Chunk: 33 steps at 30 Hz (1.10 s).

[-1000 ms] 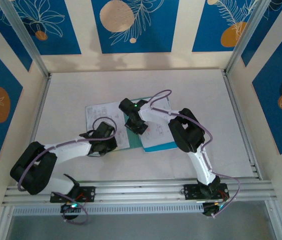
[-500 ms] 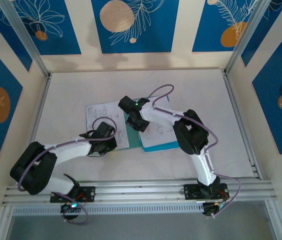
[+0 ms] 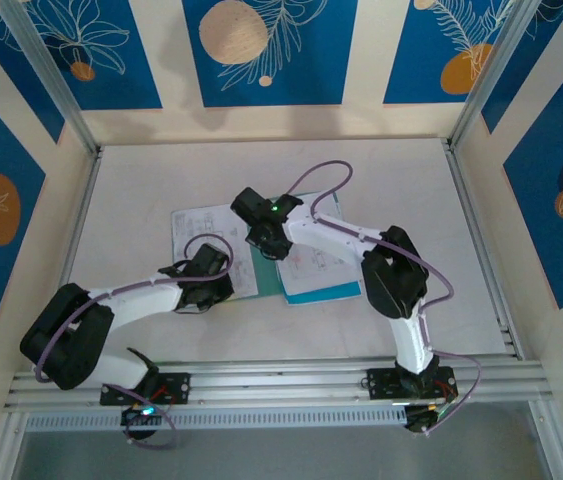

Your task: Put the files into the folder

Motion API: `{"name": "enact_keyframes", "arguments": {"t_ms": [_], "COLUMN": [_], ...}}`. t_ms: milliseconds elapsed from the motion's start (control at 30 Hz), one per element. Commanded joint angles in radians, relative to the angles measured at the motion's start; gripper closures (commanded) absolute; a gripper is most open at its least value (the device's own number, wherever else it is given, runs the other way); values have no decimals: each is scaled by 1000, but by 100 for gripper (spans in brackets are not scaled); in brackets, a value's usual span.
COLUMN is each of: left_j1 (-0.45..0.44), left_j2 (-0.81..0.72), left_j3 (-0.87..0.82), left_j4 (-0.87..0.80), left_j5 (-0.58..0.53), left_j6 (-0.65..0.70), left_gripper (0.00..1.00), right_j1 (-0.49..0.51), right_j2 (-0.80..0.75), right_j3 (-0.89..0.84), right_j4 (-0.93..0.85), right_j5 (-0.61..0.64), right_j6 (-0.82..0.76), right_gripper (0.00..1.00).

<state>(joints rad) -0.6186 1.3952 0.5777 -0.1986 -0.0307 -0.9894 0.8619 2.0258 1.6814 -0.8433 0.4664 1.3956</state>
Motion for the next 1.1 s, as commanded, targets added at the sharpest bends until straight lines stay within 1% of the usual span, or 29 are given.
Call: {"name": "enact_keyframes", "arguments": {"t_ms": [0,167,367,733,1067], "left_j1": [-4,-4,-3,-2,-2], "left_j2": [33,34,41,41,38], "left_j3": [-35,-34,-36,-38,-39], "left_j4": [-142,-142,-135,-133,-134], "left_j5": [-35,-36,-32,-34,-34], "left_j6": [5,8,8,11,9], "left_gripper": [100,100,100,100,100], "right_j1": [-3,-17,-34,-34,-38], "right_j2": [60,114,142,178,196], "right_j3": [22,36,35,66,54], "right_j4": [-5,-5,4,-7,-40], "right_j5": [-17,-43,-63,-71,-56], "right_j6": [7,2,-1,3,28], "right_gripper": [100,100,100,100,100]}}
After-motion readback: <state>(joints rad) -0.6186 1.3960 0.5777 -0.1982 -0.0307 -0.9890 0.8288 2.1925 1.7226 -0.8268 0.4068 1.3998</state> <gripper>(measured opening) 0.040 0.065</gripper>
